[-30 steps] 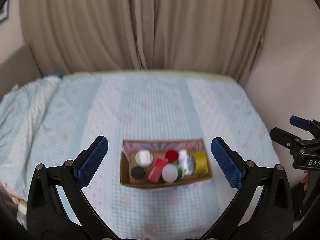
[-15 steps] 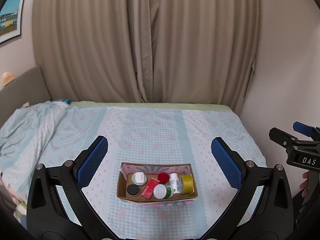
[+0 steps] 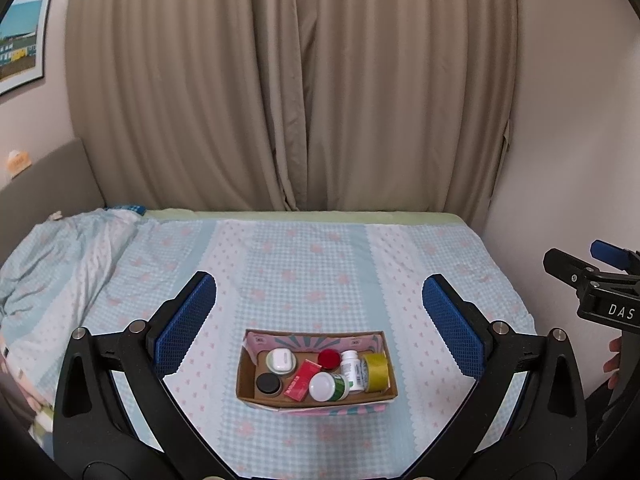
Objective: Organize rigid objects
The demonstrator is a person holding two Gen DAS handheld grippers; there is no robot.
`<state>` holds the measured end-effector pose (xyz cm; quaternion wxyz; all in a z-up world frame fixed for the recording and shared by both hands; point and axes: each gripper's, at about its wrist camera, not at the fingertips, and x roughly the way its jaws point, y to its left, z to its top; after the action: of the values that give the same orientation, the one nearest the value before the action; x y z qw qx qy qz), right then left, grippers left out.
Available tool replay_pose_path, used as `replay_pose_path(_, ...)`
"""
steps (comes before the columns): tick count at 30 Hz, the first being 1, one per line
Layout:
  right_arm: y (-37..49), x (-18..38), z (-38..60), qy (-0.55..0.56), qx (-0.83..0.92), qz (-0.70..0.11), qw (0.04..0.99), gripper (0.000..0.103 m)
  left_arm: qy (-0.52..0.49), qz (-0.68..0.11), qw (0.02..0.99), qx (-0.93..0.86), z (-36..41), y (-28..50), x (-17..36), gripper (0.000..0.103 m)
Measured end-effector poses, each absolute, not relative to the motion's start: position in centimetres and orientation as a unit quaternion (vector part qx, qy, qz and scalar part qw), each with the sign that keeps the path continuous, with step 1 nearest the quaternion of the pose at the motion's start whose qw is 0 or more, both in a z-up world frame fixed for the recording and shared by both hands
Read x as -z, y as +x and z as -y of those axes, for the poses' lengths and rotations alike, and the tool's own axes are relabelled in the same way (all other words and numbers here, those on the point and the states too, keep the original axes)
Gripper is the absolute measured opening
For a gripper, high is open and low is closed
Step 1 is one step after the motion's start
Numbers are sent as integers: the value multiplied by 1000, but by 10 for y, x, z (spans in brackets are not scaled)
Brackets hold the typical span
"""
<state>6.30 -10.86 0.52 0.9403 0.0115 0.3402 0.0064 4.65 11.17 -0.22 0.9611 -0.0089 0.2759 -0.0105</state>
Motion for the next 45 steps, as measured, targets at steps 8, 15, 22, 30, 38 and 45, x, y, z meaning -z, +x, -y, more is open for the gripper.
replay_pose_path(8,63,-5,109,10,-5,-341,940,103,-8,-276,961,9,-111,47,2,103)
replay_pose_path(15,65,-7,110,11,-5,-342,940,103,-7,-277,961,8,-111,48,1,103)
replay_pose_path(22,65,-6,109,10,-5,-341,940,103,-6,-277,961,8,-112,48,1,103)
replay_pose_path(30,66,-7,109,10,-4,-341,940,103,-6,-276,961,7,-115,50,1,103)
replay_pose_path(38,68,-8,108,10,-4,-341,940,103,-1,-274,962,10,-117,54,2,103)
replay_pose_path(45,71,-8,108,9,-3,-340,940,103,9,-264,965,-10,-118,57,5,103)
